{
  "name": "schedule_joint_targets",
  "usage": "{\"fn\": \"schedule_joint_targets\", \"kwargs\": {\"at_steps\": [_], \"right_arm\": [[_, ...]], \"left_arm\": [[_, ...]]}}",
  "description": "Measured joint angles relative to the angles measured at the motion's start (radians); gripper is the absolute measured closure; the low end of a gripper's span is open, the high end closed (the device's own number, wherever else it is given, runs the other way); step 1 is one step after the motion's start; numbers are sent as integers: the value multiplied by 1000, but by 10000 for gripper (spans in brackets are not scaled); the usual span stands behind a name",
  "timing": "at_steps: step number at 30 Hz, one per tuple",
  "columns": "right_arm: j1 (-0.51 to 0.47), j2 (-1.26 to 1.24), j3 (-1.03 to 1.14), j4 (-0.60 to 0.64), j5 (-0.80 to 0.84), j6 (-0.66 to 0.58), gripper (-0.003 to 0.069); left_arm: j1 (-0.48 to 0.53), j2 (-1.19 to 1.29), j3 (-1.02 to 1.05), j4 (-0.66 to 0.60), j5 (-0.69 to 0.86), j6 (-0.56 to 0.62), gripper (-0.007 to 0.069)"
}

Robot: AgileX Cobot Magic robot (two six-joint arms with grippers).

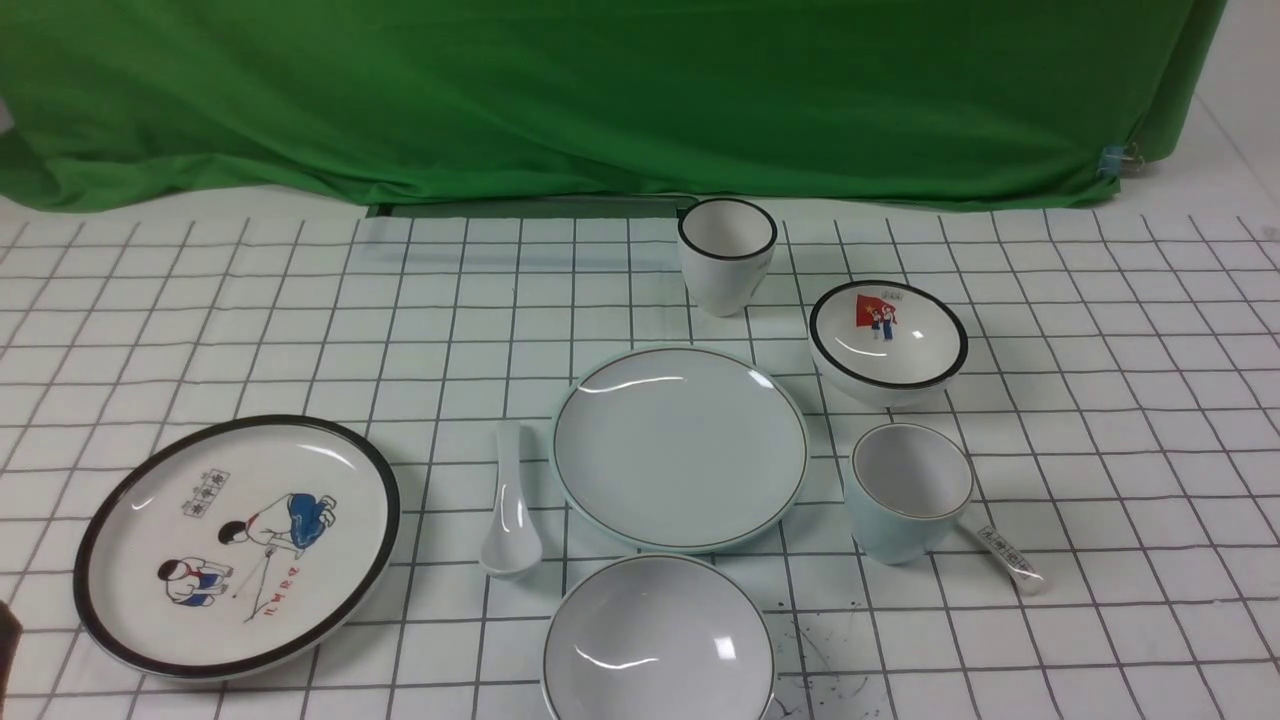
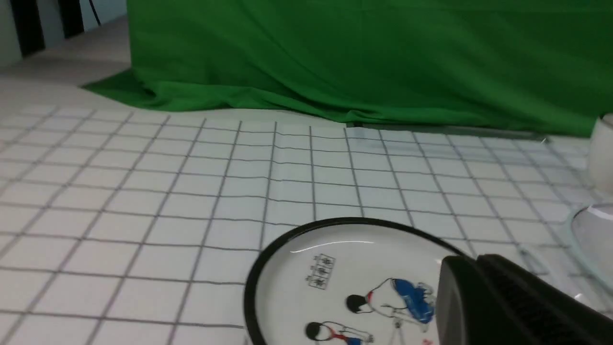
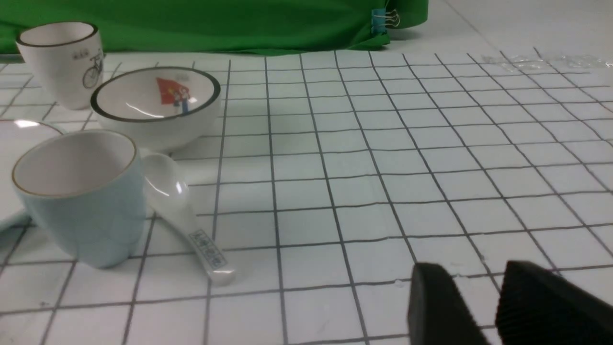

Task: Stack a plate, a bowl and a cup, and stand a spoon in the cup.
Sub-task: Use the left arm to grab a blue rice bowl

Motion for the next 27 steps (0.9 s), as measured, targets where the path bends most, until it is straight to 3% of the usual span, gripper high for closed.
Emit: {"fn": "schedule_joint_targets", "kwargs": {"at_steps": [3, 5, 7, 8, 10, 12, 16, 22, 23, 25, 27], "right_arm": [[0, 0, 0, 51, 0, 163, 416], [0, 0, 0, 102, -1, 350, 416], [0, 0, 0, 135, -1, 631, 416], [0, 0, 0, 141, -1, 698, 416], [0, 0, 0, 150, -1, 885, 416], [0, 0, 0, 153, -1, 966, 416], [0, 0, 0, 139, -1, 927, 420], [3, 0, 0, 133, -25, 704, 421], [16, 0, -2, 133, -39, 611, 422], [30, 0, -15, 133, -37, 546, 428], [62, 9, -83, 133, -39, 362, 483]], "left_arm": [[0, 0, 0, -175, -17, -134, 653], [0, 0, 0, -335, -29, -261, 653], [0, 0, 0, -479, -42, -380, 653], [0, 0, 0, -531, -47, -428, 653], [0, 0, 0, -576, -51, -483, 653], [0, 0, 0, -586, -57, -497, 653], [0, 0, 0, -554, -60, -495, 653], [0, 0, -5, -557, -54, -534, 653], [0, 0, -34, -538, -27, -503, 653], [0, 0, -91, -498, 5, -437, 653], [0, 3, -231, -391, 113, -296, 653]]}}
